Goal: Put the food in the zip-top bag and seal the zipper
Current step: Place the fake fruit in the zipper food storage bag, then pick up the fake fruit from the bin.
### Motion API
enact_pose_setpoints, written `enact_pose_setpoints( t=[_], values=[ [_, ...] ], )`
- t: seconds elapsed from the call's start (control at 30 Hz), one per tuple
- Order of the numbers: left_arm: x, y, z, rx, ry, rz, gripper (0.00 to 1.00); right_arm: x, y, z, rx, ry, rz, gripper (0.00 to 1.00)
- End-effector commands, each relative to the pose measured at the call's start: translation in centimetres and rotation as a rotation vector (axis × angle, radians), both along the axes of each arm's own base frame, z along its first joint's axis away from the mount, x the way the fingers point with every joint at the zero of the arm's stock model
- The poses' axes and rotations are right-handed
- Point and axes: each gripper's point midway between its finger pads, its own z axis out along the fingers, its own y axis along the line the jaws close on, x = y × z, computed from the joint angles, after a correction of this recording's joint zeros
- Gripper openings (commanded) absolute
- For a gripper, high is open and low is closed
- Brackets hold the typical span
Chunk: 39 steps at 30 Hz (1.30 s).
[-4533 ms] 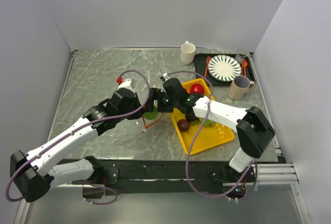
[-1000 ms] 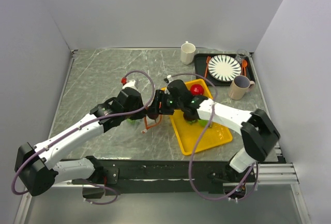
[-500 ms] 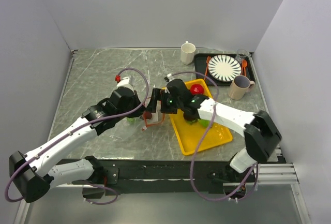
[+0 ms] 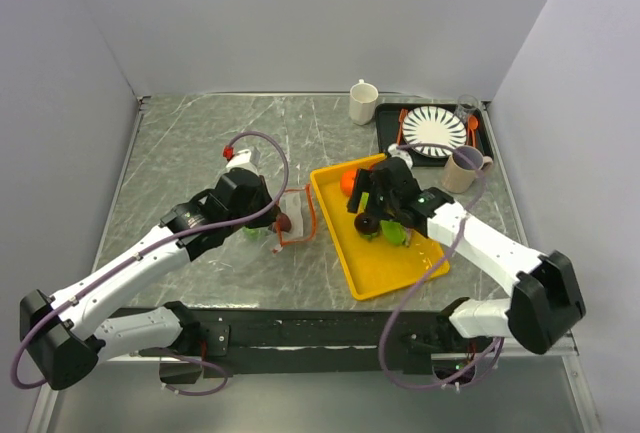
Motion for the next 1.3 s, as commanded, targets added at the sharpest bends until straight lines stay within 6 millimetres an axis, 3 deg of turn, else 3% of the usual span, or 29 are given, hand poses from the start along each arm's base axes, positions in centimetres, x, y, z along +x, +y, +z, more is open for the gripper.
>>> enact_pose_setpoints(
  t=[0.0, 0.5, 0.7, 0.83, 1.0, 1.17, 1.2, 1.27],
  values=[
    [0.5, -0.8, 1.4, -0.039, -0.039, -0.017, 0.01, -0.3, -2.2, -3.3, -0.143, 0.064, 0.019, 1.00],
    [0.6, -0.8, 0.7, -0.011, -0.025, -0.019, 0.01, 2.3, -0.7, -6.1, -0.190, 0.126, 0.090, 0.94],
    [0.5, -0.6, 0.5, -0.006, -0.020, -0.012, 0.01, 2.2, -0.7, -6.5, -0.204, 0.153, 0.094, 0.89],
    [0.5, -0.6, 0.4, -0.009, -0.020, -0.012, 0.01, 2.0, -0.5, -6.8, -0.197, 0.154, 0.113, 0.77],
    [0.5, -0.8, 0.3, -0.011, -0.013, -0.019, 0.01, 1.4, -0.7, -7.7, -0.207, 0.189, 0.109, 0.76],
    [0.4, -0.9, 0.1, -0.011, -0.005, -0.021, 0.01, 0.8, -0.2, -7.7, -0.163, 0.190, 0.123, 0.48],
    [0.4, -0.9, 0.0, -0.010, -0.003, -0.024, 0.01, 0.8, -0.2, -7.7, -0.161, 0.188, 0.119, 0.36],
    [0.4, -0.9, 0.1, -0.013, -0.007, -0.023, 0.01, 0.6, 0.2, -6.7, -0.125, 0.168, 0.126, 0.25]
  ],
)
